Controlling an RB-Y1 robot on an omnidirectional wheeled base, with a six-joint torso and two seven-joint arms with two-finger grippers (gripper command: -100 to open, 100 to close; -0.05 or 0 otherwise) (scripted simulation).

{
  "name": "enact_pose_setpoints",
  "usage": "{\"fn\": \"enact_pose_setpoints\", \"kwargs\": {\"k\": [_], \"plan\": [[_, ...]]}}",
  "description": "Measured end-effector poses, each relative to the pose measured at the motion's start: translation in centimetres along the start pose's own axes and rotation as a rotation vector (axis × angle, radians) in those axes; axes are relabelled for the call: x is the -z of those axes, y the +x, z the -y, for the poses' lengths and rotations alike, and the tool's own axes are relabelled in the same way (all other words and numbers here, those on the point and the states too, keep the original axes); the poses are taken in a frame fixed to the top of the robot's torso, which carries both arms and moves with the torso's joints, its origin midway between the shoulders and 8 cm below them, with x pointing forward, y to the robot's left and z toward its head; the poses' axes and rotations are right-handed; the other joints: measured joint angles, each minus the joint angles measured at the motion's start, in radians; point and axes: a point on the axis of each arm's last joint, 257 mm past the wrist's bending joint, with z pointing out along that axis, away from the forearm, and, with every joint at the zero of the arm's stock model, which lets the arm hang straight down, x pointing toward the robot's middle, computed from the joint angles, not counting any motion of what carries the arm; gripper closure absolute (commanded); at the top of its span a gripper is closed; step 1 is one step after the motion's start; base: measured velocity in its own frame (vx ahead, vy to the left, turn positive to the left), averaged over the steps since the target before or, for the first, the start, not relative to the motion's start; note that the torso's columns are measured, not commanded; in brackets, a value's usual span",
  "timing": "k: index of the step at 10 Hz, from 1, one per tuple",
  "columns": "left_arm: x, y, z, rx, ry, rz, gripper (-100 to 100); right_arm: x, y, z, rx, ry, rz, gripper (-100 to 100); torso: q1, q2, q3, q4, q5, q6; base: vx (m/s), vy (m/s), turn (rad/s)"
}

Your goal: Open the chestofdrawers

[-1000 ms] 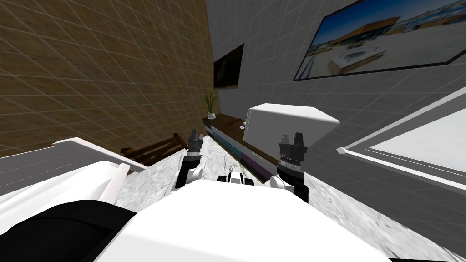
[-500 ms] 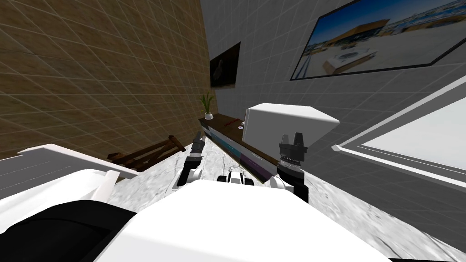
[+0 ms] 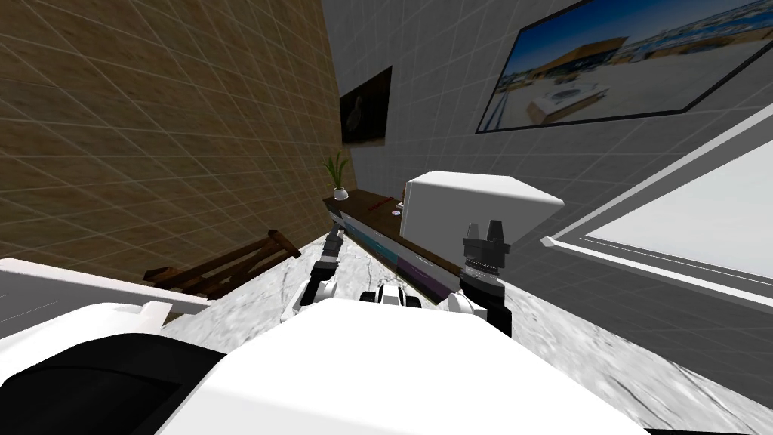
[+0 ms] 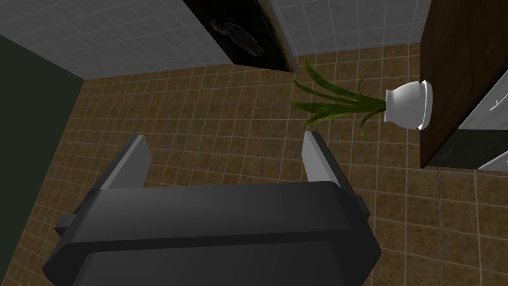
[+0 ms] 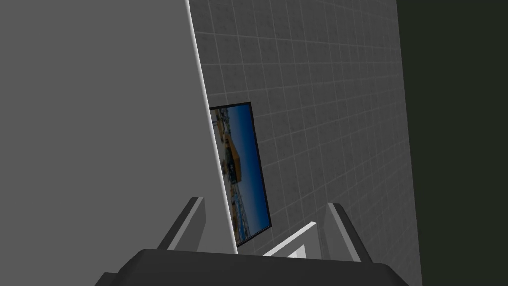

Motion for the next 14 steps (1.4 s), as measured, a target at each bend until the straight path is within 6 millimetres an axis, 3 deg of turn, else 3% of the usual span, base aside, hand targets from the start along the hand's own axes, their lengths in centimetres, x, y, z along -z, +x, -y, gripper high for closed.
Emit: {"fn": "enact_pose_setpoints", "kwargs": {"k": [14], "plan": [[2.8, 2.2, -10.1, -0.041, -0.116, -0.065, -100, 0.0, 0.0, 0.0, 0.000, 0.000, 0.000, 0, 0.001, -0.001, -0.001, 0.000, 0.000, 0.000, 0.047, 0.028, -0.099]]}}
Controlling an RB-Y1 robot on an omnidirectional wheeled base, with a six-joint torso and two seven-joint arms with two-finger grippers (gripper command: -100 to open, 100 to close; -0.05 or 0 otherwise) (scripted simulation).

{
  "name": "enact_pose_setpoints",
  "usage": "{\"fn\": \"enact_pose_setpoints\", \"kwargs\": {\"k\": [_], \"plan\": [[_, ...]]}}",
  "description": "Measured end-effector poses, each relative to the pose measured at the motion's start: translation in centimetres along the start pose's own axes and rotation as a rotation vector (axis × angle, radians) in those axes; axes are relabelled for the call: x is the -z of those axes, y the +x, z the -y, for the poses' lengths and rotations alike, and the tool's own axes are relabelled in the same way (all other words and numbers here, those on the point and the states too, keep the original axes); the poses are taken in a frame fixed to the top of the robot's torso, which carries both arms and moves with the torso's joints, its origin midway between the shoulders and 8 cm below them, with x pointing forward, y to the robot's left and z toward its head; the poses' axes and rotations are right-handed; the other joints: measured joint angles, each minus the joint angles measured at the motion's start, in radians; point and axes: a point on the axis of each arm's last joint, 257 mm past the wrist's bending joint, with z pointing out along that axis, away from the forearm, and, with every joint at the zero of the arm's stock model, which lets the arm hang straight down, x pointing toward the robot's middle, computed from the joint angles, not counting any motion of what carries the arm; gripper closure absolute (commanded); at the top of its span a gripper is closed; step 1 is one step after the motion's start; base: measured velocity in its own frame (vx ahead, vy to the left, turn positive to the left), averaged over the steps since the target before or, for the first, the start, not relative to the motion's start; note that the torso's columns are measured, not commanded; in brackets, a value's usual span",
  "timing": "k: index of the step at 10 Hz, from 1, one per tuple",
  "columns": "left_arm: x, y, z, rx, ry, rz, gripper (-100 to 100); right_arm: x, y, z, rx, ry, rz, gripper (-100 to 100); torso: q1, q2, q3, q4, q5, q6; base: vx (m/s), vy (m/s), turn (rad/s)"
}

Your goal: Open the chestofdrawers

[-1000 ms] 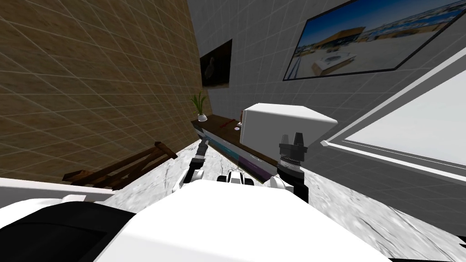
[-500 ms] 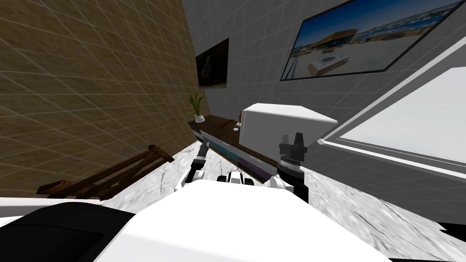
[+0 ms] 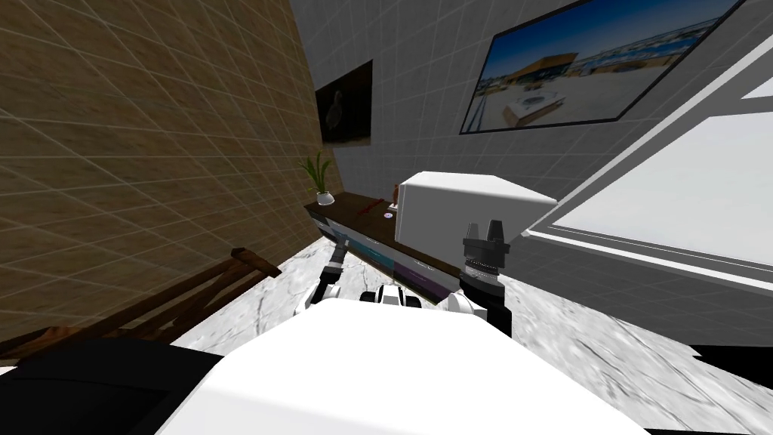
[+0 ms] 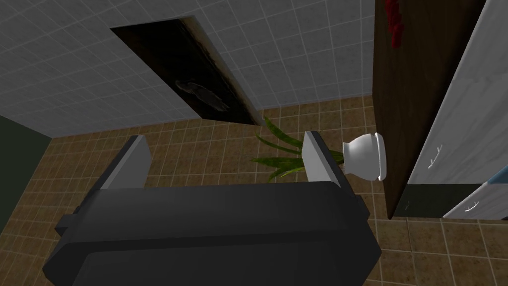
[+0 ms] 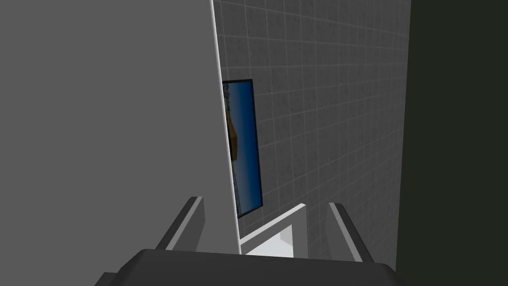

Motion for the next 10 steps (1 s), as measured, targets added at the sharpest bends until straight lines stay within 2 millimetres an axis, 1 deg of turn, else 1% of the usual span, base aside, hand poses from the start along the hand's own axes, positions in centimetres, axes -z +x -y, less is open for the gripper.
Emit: {"fn": "enact_pose_setpoints", "kwargs": {"k": [5, 10], "plan": [[1.3, 1.4, -3.9, -0.011, -0.052, -0.023, -100, 0.0, 0.0, 0.0, 0.000, 0.000, 0.000, 0, -0.001, 0.000, 0.000, 0.000, 0.000, 0.000, 0.049, 0.034, -0.089], [2.5, 2.5, -6.9, -0.019, -0.096, -0.041, -100, 0.0, 0.0, 0.0, 0.000, 0.000, 0.000, 0, 0.000, 0.000, 0.000, 0.000, 0.000, 0.000, 0.039, 0.037, -0.097]]}}
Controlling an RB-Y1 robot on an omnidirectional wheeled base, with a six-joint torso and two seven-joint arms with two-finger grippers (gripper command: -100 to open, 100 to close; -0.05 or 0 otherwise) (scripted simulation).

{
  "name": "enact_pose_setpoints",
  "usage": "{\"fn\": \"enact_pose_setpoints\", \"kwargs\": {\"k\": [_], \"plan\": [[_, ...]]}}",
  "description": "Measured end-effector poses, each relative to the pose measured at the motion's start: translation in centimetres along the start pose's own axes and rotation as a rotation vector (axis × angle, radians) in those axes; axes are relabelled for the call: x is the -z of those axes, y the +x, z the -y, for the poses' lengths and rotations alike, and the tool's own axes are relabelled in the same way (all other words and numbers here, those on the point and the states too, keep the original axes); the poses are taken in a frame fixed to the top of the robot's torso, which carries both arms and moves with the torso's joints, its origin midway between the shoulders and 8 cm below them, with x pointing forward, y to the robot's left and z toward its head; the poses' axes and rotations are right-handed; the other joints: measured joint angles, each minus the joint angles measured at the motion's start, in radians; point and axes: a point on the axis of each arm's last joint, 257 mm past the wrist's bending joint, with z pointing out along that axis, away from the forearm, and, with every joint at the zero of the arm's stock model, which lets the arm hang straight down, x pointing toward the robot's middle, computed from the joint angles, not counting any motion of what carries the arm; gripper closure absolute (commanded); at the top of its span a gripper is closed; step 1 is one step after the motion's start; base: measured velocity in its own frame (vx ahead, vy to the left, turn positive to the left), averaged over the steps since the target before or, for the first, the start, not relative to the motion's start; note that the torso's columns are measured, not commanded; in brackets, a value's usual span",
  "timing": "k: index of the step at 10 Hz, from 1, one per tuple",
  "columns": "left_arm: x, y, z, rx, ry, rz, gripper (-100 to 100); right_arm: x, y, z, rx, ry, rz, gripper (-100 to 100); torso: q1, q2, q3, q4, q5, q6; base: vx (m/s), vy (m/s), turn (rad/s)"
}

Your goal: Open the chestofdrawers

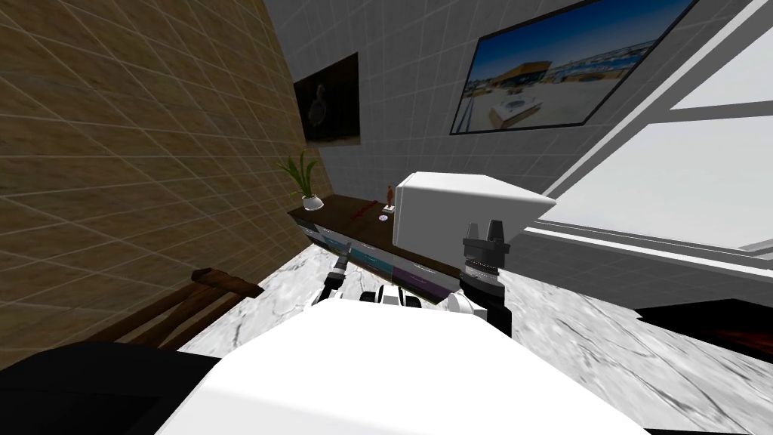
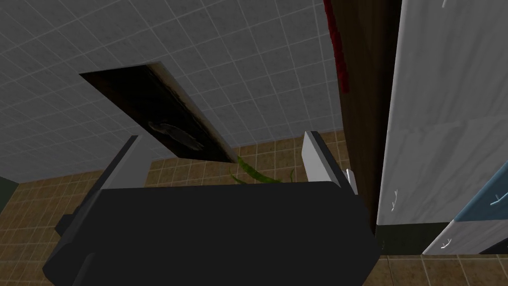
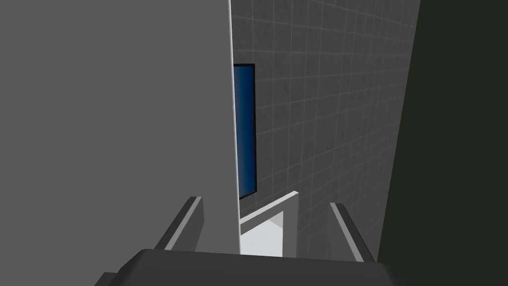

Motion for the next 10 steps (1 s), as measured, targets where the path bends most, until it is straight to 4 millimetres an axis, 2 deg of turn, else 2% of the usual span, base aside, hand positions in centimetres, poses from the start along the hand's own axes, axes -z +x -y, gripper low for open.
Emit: {"fn": "enact_pose_setpoints", "kwargs": {"k": [10], "plan": [[2.5, 3.2, -5.5, -0.008, -0.088, -0.037, -100, 0.0, 0.0, 0.0, 0.000, 0.000, 0.000, 0, 0.000, 0.001, 0.000, 0.000, 0.000, 0.000, 0.039, 0.036, -0.088]]}}
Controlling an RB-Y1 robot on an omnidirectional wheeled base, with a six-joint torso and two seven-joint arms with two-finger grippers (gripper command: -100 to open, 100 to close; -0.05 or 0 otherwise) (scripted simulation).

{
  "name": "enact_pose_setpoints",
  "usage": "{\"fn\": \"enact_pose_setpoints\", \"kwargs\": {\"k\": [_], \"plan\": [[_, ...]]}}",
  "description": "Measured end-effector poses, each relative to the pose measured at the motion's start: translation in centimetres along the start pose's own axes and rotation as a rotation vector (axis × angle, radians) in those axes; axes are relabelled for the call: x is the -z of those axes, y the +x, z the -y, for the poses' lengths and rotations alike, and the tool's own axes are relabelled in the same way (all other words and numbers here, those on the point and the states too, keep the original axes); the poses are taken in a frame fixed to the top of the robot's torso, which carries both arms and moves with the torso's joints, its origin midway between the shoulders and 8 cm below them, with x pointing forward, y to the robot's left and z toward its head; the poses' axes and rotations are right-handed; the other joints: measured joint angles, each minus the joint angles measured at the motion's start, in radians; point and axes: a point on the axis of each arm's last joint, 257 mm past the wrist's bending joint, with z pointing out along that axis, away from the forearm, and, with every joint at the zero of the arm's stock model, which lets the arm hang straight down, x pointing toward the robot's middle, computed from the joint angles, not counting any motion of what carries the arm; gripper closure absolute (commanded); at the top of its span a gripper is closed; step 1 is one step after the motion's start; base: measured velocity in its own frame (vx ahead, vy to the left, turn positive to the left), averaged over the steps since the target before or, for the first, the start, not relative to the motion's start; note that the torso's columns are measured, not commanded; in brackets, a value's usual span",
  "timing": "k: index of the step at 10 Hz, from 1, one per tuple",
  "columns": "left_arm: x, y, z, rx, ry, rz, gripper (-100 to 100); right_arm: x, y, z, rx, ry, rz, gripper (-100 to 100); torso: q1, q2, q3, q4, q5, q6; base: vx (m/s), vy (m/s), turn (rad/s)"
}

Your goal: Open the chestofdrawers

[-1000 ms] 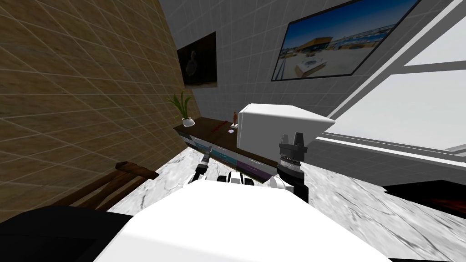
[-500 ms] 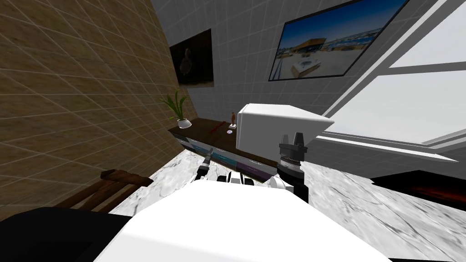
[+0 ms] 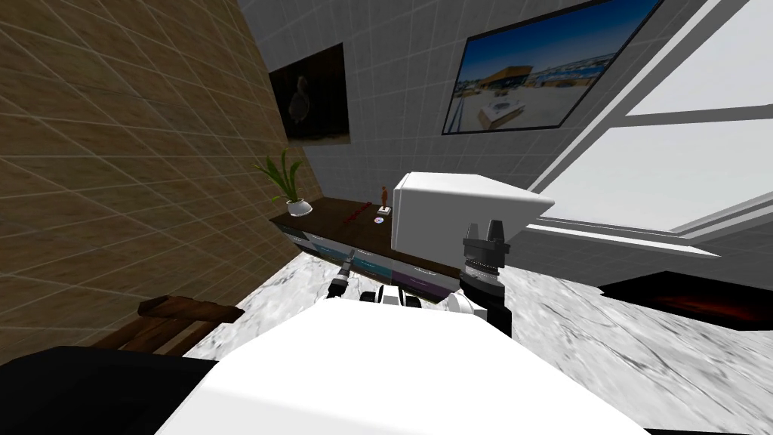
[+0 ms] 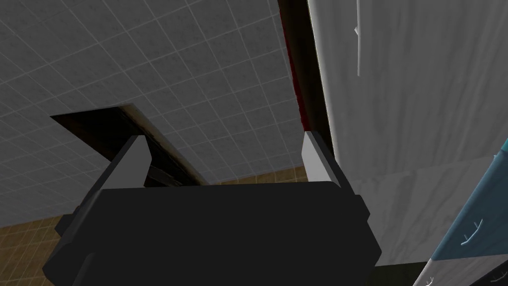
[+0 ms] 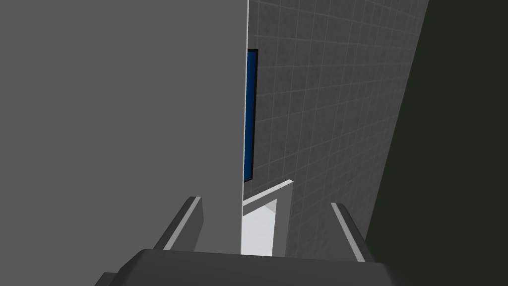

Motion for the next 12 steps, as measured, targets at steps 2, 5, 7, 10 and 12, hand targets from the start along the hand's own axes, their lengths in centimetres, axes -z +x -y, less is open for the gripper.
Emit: {"fn": "enact_pose_setpoints", "kwargs": {"k": [2, 5, 7, 10, 12], "plan": [[0.4, 0.6, -1.0, -0.001, -0.016, -0.007, -100, 0.0, 0.0, 0.0, 0.000, 0.000, 0.000, 0, 0.000, 0.000, 0.000, 0.000, 0.000, 0.000, 0.034, 0.035, -0.083], [1.0, 1.5, -2.6, 0.000, -0.046, -0.021, -100, 0.0, 0.0, 0.0, 0.000, 0.000, 0.000, 0, 0.001, -0.001, 0.000, 0.000, 0.000, 0.000, 0.037, 0.038, -0.102], [1.6, 2.6, -3.6, 0.001, -0.066, -0.030, -100, 0.0, 0.0, 0.0, 0.000, 0.000, 0.000, 0, 0.000, -0.001, 0.000, 0.000, 0.000, 0.000, 0.035, 0.040, -0.067], [2.8, 3.9, -5.0, 0.010, -0.098, -0.044, -100, 0.0, 0.0, 0.0, 0.000, 0.000, 0.000, 0, 0.000, 0.000, 0.000, 0.000, 0.000, 0.000, 0.029, 0.032, -0.080], [3.6, 6.0, -6.1, 0.031, -0.126, -0.055, -100, 0.0, 0.0, 0.0, 0.000, 0.000, 0.000, 0, 0.001, -0.001, -0.001, 0.000, 0.000, 0.000, 0.052, 0.054, -0.153]]}}
